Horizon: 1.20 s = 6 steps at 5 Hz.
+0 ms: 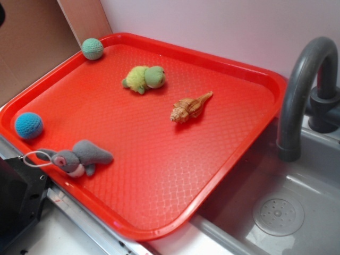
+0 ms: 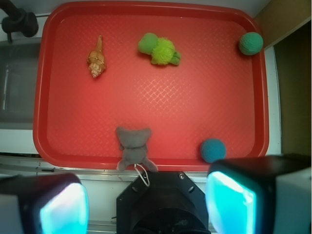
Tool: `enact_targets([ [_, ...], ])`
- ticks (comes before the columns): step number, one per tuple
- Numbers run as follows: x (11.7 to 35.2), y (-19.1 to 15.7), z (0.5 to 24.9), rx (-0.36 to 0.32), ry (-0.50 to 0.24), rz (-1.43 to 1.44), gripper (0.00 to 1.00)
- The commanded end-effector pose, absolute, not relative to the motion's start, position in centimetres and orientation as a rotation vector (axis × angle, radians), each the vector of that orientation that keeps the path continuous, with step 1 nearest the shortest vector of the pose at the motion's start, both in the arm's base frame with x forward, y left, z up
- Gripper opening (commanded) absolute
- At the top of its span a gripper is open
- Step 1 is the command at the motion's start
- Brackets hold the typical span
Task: Grab the shell.
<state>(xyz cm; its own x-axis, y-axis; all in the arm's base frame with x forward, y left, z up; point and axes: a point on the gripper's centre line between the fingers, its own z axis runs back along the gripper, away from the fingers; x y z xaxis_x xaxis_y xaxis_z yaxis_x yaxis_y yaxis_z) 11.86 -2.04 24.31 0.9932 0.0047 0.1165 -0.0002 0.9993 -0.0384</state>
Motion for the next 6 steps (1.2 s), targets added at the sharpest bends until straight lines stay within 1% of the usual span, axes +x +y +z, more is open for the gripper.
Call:
enact_targets([
  [1, 11.9, -2.0, 24.3, -0.038, -0.117, 0.002, 1.0],
  [2, 14.3, -4.1, 23.7, -0.006, -0.178, 0.078, 1.0],
  [3, 17.1, -5.6, 22.4, 0.008, -0.218, 0.131, 1.0],
  [4, 20.4, -7.4, 20.2, -0.057, -0.199, 0.079, 1.0],
  [5, 23.0, -8.7, 17.8, -0.11, -0.16, 0.032, 1.0],
  [6, 25.9, -9.3, 15.1, -0.123, -0.147, -0.005, 1.0],
])
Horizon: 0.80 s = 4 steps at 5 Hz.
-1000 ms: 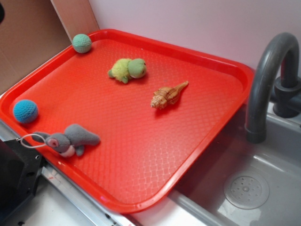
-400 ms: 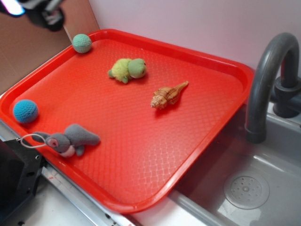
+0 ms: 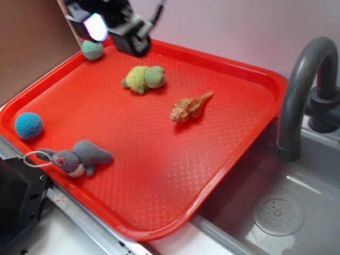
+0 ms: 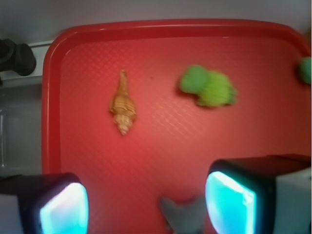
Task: Grab the shell.
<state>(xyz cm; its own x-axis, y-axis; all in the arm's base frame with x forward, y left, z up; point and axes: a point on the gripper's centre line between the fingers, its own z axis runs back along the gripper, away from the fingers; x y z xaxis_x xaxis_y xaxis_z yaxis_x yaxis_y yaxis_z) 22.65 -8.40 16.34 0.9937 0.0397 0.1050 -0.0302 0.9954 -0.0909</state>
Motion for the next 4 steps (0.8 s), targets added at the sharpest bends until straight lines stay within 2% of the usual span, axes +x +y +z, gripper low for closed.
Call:
enact_targets([
  [1, 27.3, -10.2, 12.4, -0.146, -0.107, -0.075, 1.0],
  [2, 28.1, -10.8, 10.4, -0.126, -0.077, -0.11, 1.0],
  [4, 28.3, -11.4, 6.9, -0.07, -0.004, -0.169, 1.0],
])
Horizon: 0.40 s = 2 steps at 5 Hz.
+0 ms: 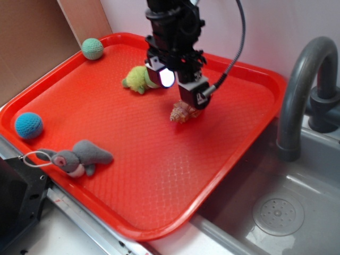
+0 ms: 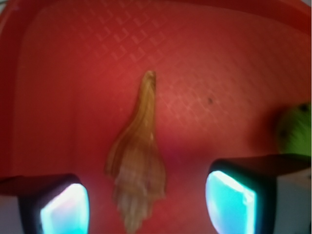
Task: Grab the shell.
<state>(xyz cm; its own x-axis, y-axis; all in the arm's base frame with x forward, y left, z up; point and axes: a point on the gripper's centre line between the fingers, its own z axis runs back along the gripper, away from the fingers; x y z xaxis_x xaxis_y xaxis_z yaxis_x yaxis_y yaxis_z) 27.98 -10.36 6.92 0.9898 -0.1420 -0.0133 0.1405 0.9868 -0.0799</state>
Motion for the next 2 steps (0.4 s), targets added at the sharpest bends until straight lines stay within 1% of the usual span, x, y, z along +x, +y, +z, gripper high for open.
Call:
enact_targets([
  [1, 27.88, -11.72, 5.33, -0.067, 0.028, -0.204, 1.0],
  [2, 27.58, -12.09, 4.38, -0.045, 0.051, -0.216, 1.0],
])
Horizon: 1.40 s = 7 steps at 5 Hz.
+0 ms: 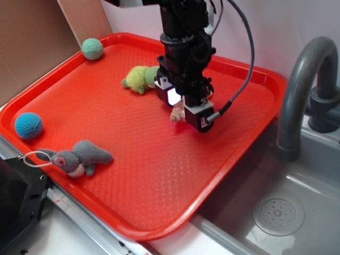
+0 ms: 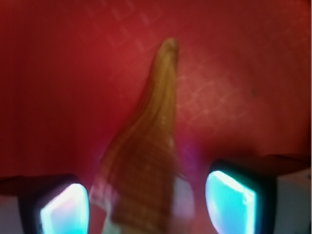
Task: Grab the shell.
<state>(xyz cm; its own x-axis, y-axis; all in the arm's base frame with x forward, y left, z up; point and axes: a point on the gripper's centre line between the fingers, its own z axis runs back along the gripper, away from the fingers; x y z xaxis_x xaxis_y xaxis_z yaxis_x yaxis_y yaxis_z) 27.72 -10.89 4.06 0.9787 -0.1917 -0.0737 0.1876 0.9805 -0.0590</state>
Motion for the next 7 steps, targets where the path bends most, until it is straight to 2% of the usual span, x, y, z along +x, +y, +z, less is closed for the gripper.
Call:
enact_targets([
  [1, 27.5, -12.2, 4.1, -0.03, 0.051, -0.209, 0.0],
  [2, 27.3, -12.3, 4.3, -0.031, 0.046, -0.206, 0.0],
  [3, 27.2, -11.6, 7.3, 0.009, -0.002, -0.175, 0.0],
  [4, 27.1, -9.9, 12.2, 0.0, -0.118, -0.128, 0.0],
  [5, 25.7, -8.3, 17.2, -0.011, -0.183, -0.123, 0.0],
  [6, 22.7, -6.3, 22.1, -0.042, -0.18, -0.087, 0.0],
  [7, 19.7, -4.4, 24.7, -0.039, -0.194, -0.012, 0.0],
])
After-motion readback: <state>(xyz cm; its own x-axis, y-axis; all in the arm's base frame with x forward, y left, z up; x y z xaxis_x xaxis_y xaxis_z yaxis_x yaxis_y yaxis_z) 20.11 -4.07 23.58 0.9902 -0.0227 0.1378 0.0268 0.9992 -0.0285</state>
